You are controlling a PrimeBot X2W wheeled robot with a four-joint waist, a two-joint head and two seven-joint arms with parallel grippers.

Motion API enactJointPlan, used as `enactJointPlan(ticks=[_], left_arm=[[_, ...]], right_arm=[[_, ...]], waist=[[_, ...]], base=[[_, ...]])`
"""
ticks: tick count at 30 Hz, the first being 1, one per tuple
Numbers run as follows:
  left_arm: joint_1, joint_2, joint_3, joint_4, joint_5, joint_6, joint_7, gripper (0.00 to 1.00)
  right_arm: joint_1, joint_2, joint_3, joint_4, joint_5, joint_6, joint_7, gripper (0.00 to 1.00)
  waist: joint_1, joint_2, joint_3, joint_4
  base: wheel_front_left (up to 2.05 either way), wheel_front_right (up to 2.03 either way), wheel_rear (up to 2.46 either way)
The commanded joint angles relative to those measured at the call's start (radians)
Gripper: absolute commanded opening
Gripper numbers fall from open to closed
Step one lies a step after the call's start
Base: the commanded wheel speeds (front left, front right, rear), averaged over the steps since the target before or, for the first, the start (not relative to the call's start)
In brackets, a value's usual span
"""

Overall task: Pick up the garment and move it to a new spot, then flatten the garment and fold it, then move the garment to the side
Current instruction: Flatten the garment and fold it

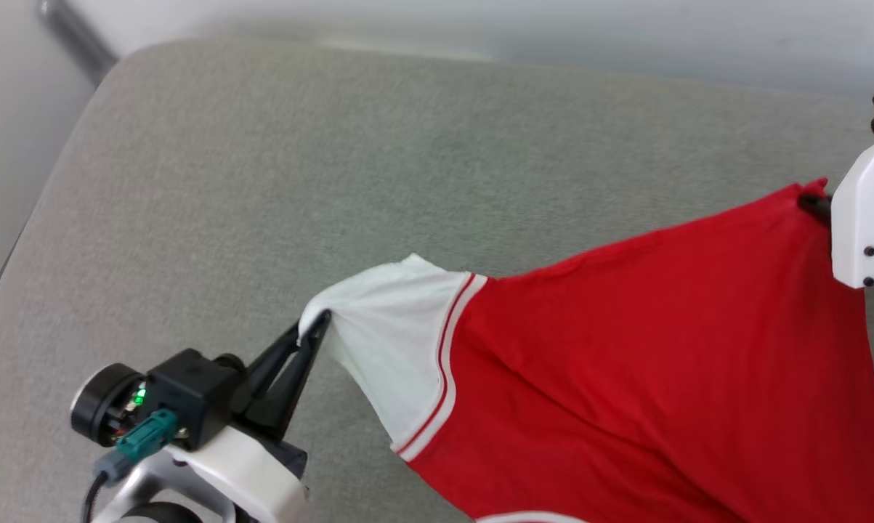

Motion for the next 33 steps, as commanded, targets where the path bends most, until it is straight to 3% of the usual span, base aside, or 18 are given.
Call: enactJointPlan(ticks=[1, 6, 16, 23, 33], left_arm=[[0.003, 0.002, 0.018, -0.013, -0.002, 0.011, -0.010, 0.00], [0.012, 0.027, 0.070, -0.037, -0.017, 0.029, -0.019, 0.00], [0.026, 0.069, 0.190, -0.096, -0.030, 0.067, -0.069, 0.00], [-0.096, 0.094, 0.303, -0.139, -0.039, 0.080, -0.116, 0.00], [-0.385, 0.167, 0.413, -0.153, -0.058, 0.079, -0.074, 0.00]], right_arm=[[-0.004, -0.002, -0.006, -0.017, 0.012, 0.000, -0.013, 0.00], [0.024, -0.003, -0.029, -0.099, 0.051, 0.000, -0.019, 0.00], [0.067, 0.053, -0.105, -0.294, 0.060, 0.000, -0.008, 0.00], [0.024, 0.107, -0.183, -0.420, 0.076, 0.000, -0.047, 0.00], [-0.111, 0.153, -0.215, -0.488, 0.074, 0.000, -0.146, 0.00]], waist=[[-0.0001, 0.0000, -0.071, -0.066], [-0.0001, 0.0000, -0.132, -0.132], [-0.0001, 0.0000, -0.182, -0.216], [-0.0001, 0.0000, -0.203, -0.249], [-0.0001, 0.0000, -0.171, -0.314]], base=[[0.00, 0.00, 0.00], [0.00, 0.00, 0.00], [0.00, 0.00, 0.00], [0.00, 0.00, 0.00], [0.00, 0.00, 0.00]])
